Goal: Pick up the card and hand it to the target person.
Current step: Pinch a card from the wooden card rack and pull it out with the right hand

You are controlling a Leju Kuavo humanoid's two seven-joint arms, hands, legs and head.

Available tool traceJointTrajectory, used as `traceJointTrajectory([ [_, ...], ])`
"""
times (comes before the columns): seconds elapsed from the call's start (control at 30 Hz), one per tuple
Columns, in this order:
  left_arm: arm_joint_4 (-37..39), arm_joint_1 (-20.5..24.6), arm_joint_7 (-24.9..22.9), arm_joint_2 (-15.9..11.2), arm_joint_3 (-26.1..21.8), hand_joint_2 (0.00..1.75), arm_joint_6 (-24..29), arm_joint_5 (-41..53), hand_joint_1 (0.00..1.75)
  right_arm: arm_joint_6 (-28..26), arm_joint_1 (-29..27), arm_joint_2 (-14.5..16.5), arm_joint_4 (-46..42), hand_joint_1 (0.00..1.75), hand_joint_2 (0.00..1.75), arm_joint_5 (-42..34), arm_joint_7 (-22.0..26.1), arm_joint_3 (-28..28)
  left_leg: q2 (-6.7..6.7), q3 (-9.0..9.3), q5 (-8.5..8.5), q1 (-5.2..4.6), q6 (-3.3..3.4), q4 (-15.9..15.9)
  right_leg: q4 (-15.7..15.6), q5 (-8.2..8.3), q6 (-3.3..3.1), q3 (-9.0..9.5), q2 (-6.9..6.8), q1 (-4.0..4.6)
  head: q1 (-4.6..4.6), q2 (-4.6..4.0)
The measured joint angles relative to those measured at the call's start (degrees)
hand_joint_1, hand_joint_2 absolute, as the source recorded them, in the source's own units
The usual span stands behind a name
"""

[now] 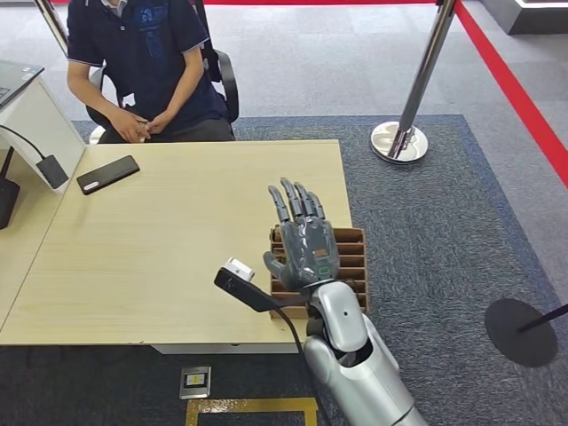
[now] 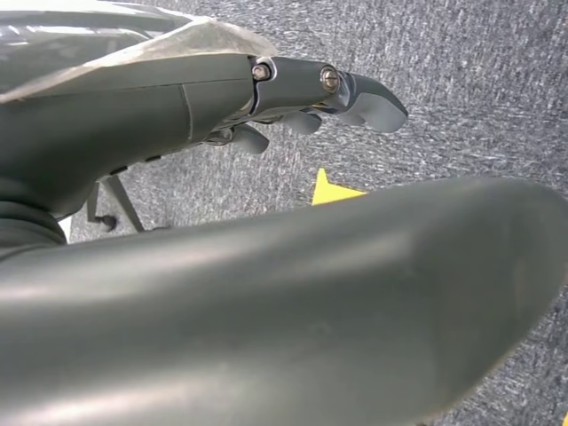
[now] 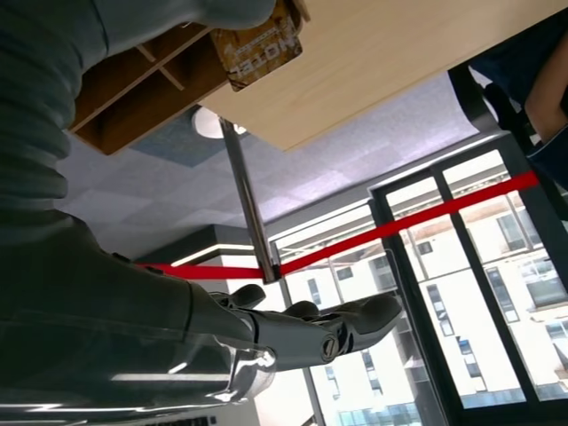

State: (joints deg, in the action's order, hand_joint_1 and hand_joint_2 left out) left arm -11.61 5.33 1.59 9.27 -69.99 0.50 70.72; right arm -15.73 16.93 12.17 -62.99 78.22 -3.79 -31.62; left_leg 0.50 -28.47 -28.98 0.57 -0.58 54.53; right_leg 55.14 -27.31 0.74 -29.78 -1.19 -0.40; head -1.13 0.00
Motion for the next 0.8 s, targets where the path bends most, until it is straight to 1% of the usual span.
traceJointTrajectory([
  [0.07, 0.0, 0.0, 0.0, 0.0, 0.0, 0.00, 0.0, -0.2, 0.00, -0.1, 0.5, 0.4, 1.4, 0.27, 1.75, -2.2, 0.9, 0.1, 0.00, 0.00, 0.00, 0.00, 0.00, 0.0, 0.0, 0.00, 0.00, 0.00, 0.00, 0.00, -0.01, 0.00],
  [0.13, 0.0, 0.0, 0.0, 0.0, 0.0, 0.00, 0.0, -0.3, 0.00, -0.3, 1.2, 0.8, 3.0, 0.56, 1.75, -3.7, 1.4, 0.2, 0.00, 0.00, 0.00, 0.00, 0.00, 0.0, 0.0, 0.00, 0.00, 0.00, 0.00, 0.00, -0.01, 0.00],
  [0.17, 0.0, 0.0, 0.0, 0.0, 0.0, 0.00, 0.0, -0.3, 0.00, -0.5, 1.5, 1.0, 3.9, 0.59, 1.75, -4.2, 1.6, 0.2, 0.00, 0.00, 0.00, 0.00, 0.00, 0.0, 0.0, 0.00, 0.00, 0.00, 0.00, 0.00, 0.00, 0.00],
  [0.2, 0.0, 0.0, -0.1, 0.0, 0.0, 0.00, 0.0, -0.3, 0.00, -0.6, 1.7, 1.1, 4.7, 0.61, 1.75, -4.6, 1.7, 0.3, 0.00, 0.00, 0.00, 0.00, 0.00, 0.0, 0.0, 0.00, 0.00, 0.00, 0.00, 0.00, 0.00, 0.00],
  [0.3, 0.0, 0.0, -0.3, 0.0, 0.0, 0.00, 0.0, -0.5, 0.00, -0.9, 2.0, 1.5, 6.5, 0.55, 1.75, -5.2, 1.9, 0.5, 0.00, 0.00, 0.00, 0.00, 0.00, 0.0, 0.0, 0.00, 0.00, 0.00, 0.00, 0.00, -0.01, 0.00],
  [0.47, 0.0, 0.0, -1.1, 0.0, 0.0, 0.00, 0.1, -0.5, 0.00, -1.2, 2.4, 1.9, 8.7, 0.51, 1.75, -5.4, 1.9, 0.8, 0.00, -0.01, 0.00, 0.00, 0.00, 0.0, 0.0, 0.00, 0.00, 0.00, 0.00, 0.00, -0.01, 0.00],
  [0.7, 0.0, 0.0, -0.9, 0.0, 0.0, 0.00, 0.1, -0.2, 0.00, -2.0, 2.5, 2.0, 10.4, 0.45, 1.75, -5.4, 1.7, 1.7, 0.00, 0.00, 0.00, 0.00, 0.00, 0.0, 0.0, 0.00, 0.00, 0.00, 0.00, 0.00, -0.01, 0.00],
  [0.77, 0.0, 0.0, -0.9, 0.0, 0.0, 0.00, 0.1, -0.1, 0.00, -2.1, 2.5, 2.0, 10.6, 0.47, 1.75, -5.2, 1.6, 1.8, 0.00, 0.00, 0.00, 0.00, 0.00, 0.0, 0.0, 0.00, 0.00, 0.00, 0.00, 0.00, 0.00, 0.00],
  [0.8, 0.0, 0.0, -0.9, 0.0, 0.0, 0.00, 0.1, 0.0, 0.00, -2.1, 2.5, 2.0, 10.6, 0.56, 1.75, -5.2, 1.5, 1.9, 0.00, 0.00, 0.00, 0.00, 0.00, 0.0, 0.0, 0.00, 0.00, 0.00, 0.00, 0.00, -0.01, 0.00],
])
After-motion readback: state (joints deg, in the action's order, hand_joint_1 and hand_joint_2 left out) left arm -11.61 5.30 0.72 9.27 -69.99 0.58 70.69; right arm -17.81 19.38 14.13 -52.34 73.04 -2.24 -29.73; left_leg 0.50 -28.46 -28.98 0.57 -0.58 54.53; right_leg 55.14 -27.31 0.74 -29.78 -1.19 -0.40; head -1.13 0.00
